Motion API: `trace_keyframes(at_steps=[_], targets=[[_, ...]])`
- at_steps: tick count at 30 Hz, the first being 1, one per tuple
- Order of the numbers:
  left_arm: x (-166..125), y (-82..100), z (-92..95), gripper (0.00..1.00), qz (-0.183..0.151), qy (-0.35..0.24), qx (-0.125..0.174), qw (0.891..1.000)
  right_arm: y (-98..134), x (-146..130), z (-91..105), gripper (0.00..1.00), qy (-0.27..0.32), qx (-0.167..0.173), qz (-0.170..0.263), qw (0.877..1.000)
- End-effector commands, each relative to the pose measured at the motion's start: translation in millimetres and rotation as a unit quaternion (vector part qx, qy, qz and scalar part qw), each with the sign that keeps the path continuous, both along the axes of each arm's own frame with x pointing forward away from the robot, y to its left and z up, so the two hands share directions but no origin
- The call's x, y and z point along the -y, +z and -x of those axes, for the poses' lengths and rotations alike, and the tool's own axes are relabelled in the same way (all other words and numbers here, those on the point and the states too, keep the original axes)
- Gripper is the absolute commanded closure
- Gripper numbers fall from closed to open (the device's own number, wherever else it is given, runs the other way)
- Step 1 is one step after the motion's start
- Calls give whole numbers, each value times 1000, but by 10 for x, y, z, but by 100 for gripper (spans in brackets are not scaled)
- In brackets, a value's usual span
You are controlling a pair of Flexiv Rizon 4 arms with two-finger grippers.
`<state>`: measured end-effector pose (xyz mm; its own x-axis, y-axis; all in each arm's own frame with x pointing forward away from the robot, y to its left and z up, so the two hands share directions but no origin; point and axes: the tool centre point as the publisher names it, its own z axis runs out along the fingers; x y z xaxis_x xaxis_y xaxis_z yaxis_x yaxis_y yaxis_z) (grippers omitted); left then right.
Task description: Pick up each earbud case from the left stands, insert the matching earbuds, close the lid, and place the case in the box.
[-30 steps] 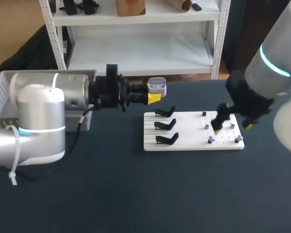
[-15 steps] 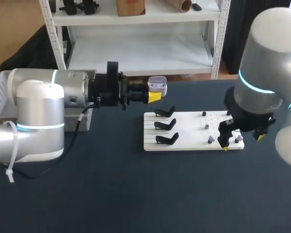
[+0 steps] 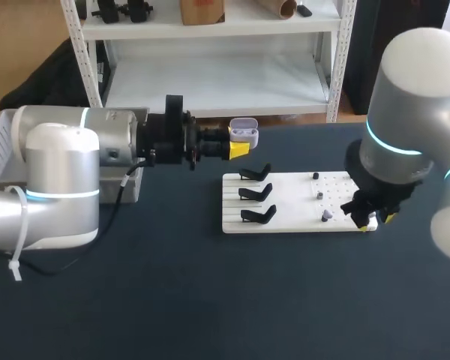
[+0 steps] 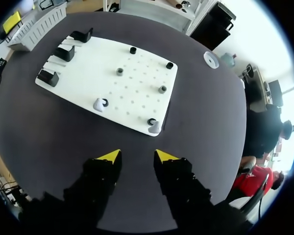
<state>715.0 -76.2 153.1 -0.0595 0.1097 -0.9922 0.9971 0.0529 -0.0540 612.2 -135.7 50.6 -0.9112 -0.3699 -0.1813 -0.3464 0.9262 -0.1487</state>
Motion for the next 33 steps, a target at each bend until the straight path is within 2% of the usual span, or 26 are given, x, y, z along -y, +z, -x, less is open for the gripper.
trace_keyframes(at_steps=[1, 18, 28, 33], targets=[[-2, -3, 4, 100, 1, 1, 1, 1000, -50, 9, -96, 60, 1, -6, 6, 1000], [-2, -3, 4, 100, 1, 1, 1, 1000, -180, 148, -333, 58, 32, -8, 16, 999], [-2, -3, 4, 100, 1, 1, 1, 1000, -245, 136, -359, 59, 41, -18, 21, 999], [-2, -3, 4, 100, 1, 1, 1, 1000, -287, 153, -356, 63, 37, -23, 24, 999]])
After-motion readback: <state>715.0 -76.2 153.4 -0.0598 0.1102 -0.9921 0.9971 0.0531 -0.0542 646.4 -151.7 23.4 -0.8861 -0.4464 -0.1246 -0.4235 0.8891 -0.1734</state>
